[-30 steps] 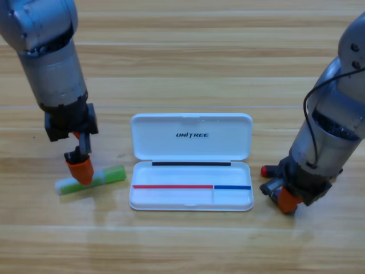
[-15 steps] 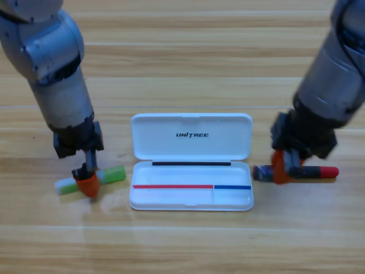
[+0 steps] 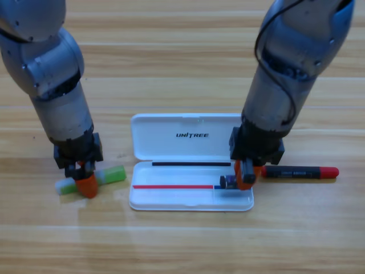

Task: Clean up eraser and pencils

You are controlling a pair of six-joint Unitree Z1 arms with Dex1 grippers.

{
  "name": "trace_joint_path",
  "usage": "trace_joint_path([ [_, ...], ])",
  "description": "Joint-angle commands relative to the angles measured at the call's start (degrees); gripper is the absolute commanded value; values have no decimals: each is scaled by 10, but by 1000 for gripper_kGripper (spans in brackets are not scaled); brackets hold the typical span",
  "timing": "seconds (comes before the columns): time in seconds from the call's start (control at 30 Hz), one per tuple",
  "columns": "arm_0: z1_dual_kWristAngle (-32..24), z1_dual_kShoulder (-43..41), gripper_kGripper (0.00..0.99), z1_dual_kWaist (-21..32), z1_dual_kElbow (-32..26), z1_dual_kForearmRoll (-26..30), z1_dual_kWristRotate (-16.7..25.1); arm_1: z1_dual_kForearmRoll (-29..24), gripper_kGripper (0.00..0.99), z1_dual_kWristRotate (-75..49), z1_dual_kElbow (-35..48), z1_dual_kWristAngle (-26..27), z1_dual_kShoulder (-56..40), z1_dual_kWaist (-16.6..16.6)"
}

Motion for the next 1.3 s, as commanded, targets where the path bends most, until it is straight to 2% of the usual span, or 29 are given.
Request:
trace_joint_path([
  [0.03, -6, 33, 0, 11, 6, -6, 18, 4, 0, -3, -4, 13, 56, 12],
  [0.23, 1, -3, 0, 10, -2, 7, 13, 2, 0, -3, -6, 10, 69, 11],
  [0.43, 19, -70, 0, 9, -95, 125, 16, -2, 0, -2, -6, 8, 70, 10],
  [0.47, 22, -77, 0, 9, -113, 146, 14, -2, 46, -2, -5, 7, 67, 10],
  [0.6, 26, -101, 0, 4, -162, 198, 14, -2, 462, 1, 4, 7, 44, 10],
  [0.77, 26, -110, 0, -1, -170, 212, 16, 2, 801, 11, 11, 9, -7, 7],
  [0.97, 23, -116, 0, -17, -171, 212, 19, 26, 844, 11, 52, 8, -99, 4],
  [1.03, 19, -112, 0, -30, -181, 212, 24, 28, 908, 22, 84, 8, -139, -7],
  [1.13, 14, -91, 0, -59, -203, 212, 24, 28, 988, 36, 133, 7, -177, -37],
  [1.3, 9, -38, 0, -111, -240, 212, 15, 21, 990, 5, 185, -23, -165, -94],
])
